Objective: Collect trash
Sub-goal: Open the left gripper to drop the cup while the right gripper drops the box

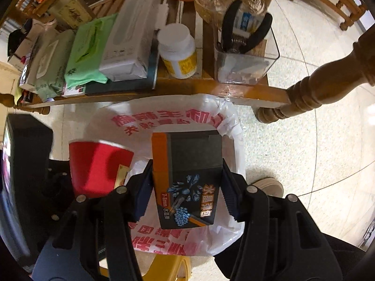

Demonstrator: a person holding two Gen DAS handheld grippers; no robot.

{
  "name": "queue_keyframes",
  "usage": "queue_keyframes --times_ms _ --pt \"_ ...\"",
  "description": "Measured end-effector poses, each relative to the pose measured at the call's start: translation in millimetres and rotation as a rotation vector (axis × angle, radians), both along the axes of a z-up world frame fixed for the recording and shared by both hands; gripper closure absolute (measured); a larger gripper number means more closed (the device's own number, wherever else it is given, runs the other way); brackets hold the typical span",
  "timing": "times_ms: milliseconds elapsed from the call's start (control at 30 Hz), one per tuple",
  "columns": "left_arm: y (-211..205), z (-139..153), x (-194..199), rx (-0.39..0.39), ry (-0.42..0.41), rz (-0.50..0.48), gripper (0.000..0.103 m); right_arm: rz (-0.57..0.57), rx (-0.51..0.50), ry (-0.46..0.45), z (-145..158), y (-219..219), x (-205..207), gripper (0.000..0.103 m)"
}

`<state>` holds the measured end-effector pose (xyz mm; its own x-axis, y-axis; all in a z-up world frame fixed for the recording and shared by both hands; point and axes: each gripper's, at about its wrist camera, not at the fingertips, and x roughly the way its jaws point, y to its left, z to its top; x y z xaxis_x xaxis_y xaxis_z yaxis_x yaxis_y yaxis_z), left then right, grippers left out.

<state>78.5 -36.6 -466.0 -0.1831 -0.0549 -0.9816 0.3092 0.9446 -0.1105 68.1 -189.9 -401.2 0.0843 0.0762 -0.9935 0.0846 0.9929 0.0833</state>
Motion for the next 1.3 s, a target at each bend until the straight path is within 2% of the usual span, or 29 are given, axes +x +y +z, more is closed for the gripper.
queue_keyframes --times_ms 167,300,500,633,733,800,1100,1300 --pt "-1.3 -11.6 2.7 -0.016 0.039 0.013 0.037 -0.004 0.015 0.035 -18.4 1.7 6.4 0.050" --pt "3.0 -19.3 6.0 -0.061 0.082 0.051 0.037 0.003 0.018 0.056 -28.1 5.0 6.9 0.050" --pt "1.1 -32.6 4.8 -0.060 0.109 0.048 0.037 0.004 0.018 0.074 -35.4 5.6 4.9 0.050" --pt "1.4 -36.6 4.9 -0.041 0.110 0.049 0.035 0.000 0.029 0.078 -37.2 5.8 2.7 0.050" --pt "-1.5 -37.1 4.6 -0.051 0.116 0.046 0.028 -0.001 0.008 0.075 -38.6 5.1 1.4 0.041" --pt "-7.5 -38.0 4.8 -0.047 0.113 0.036 0.025 -0.003 0.014 0.077 -39.1 5.1 1.2 0.041" --pt "-23.4 -33.0 2.0 -0.018 0.086 0.006 0.023 -0.011 0.014 0.074 -37.2 1.2 1.3 0.041" --pt "-15.5 -30.6 2.7 -0.011 0.074 0.002 0.023 -0.018 0.013 0.069 -35.0 -0.4 2.2 0.041"
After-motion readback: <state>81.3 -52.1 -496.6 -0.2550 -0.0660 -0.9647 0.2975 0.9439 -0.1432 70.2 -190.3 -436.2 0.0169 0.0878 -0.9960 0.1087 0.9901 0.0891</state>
